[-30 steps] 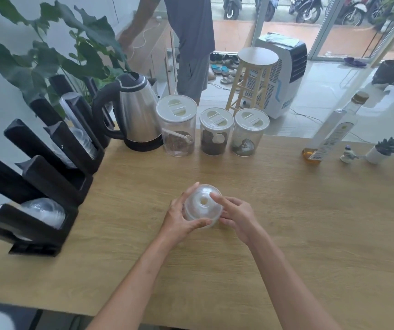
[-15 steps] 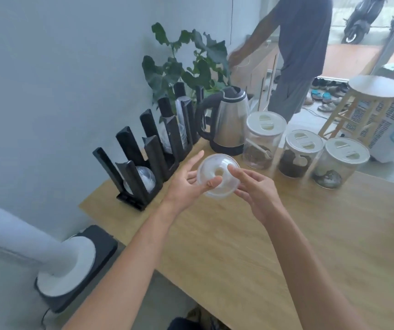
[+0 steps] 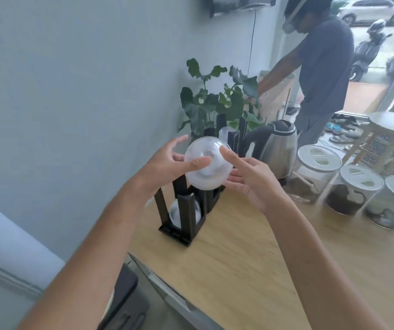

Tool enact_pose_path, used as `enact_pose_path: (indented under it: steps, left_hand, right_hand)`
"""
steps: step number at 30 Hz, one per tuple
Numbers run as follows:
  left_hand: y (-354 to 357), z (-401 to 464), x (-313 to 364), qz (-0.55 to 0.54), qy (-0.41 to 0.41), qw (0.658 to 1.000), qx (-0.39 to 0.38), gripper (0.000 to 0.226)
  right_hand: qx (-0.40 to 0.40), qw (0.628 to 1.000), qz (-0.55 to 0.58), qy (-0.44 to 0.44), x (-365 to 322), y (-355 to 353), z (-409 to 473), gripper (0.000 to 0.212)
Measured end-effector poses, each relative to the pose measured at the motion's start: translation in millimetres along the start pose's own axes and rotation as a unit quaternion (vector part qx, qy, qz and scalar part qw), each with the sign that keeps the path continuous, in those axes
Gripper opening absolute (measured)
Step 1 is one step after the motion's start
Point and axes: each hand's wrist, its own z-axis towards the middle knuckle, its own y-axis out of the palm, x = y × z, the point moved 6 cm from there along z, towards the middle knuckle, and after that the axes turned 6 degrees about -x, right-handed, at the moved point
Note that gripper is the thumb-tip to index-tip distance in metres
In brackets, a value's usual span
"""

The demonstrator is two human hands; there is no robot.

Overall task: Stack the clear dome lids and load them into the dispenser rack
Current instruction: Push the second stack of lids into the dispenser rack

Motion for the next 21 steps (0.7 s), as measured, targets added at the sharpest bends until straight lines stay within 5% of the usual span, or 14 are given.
enact_pose_path:
  steps: [9, 14, 21]
  left_hand:
    - [-80, 48, -59, 0.049, -0.059, 0.99, -0.121, 0.128]
    - [-80, 71, -96, 0.042, -0.096, 0.975, -0.198, 0.144]
    - [-61, 93, -143, 0.038, -0.158, 0.953, -0.256, 0.131]
  right_hand:
    - [0.064, 0.989, -0.086, 0.102, 25, 69, 43, 0.06]
    - [0.113, 0.976, -0.103, 0.156, 55, 76, 53, 0.07]
    - [0.155, 0.952, -0.085, 0.25, 101, 71, 60, 0.078]
